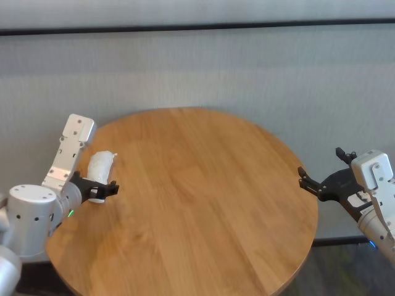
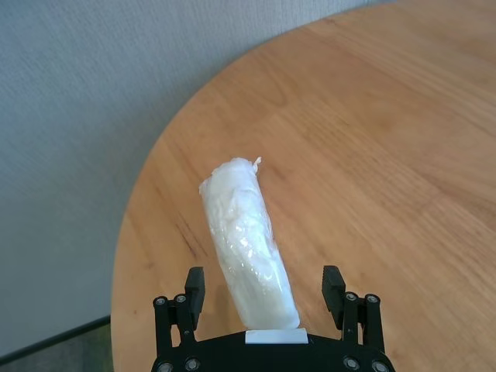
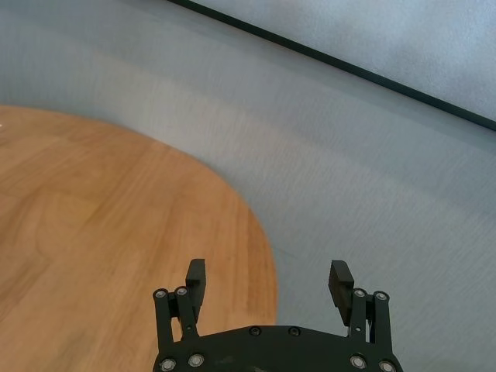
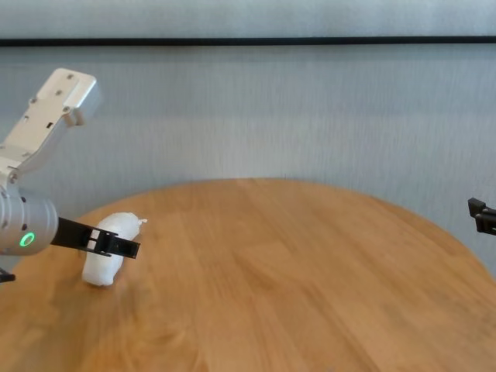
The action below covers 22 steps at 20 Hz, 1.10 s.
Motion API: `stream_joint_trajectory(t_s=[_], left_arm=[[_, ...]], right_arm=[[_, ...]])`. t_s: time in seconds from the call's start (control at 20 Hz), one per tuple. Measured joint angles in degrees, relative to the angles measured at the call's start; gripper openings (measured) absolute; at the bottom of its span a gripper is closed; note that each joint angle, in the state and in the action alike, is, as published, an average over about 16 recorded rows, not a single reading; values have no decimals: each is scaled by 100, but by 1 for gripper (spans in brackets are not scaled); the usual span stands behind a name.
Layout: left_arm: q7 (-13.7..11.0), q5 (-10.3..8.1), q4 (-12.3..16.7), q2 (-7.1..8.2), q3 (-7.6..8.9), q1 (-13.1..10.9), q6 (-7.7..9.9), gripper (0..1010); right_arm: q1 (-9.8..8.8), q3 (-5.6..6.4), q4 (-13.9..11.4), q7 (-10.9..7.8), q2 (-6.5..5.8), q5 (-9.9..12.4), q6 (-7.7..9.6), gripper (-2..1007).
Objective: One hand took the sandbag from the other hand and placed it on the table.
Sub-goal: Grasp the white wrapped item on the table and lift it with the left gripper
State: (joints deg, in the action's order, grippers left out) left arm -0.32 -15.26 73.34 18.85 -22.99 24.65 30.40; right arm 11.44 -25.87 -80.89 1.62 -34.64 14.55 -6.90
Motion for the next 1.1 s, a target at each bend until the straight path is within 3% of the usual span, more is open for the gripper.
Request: stream_joint_trajectory(t_s=[0.45,1.1], left_arm=[[42,190,-442,-227,-6,193,-237,1002],[-11,342,-1089,-470,111,466,-459,1002]], right_arm=[[0,0,0,0,0,0,0,1000],[0,0,0,0,0,0,0,1001]])
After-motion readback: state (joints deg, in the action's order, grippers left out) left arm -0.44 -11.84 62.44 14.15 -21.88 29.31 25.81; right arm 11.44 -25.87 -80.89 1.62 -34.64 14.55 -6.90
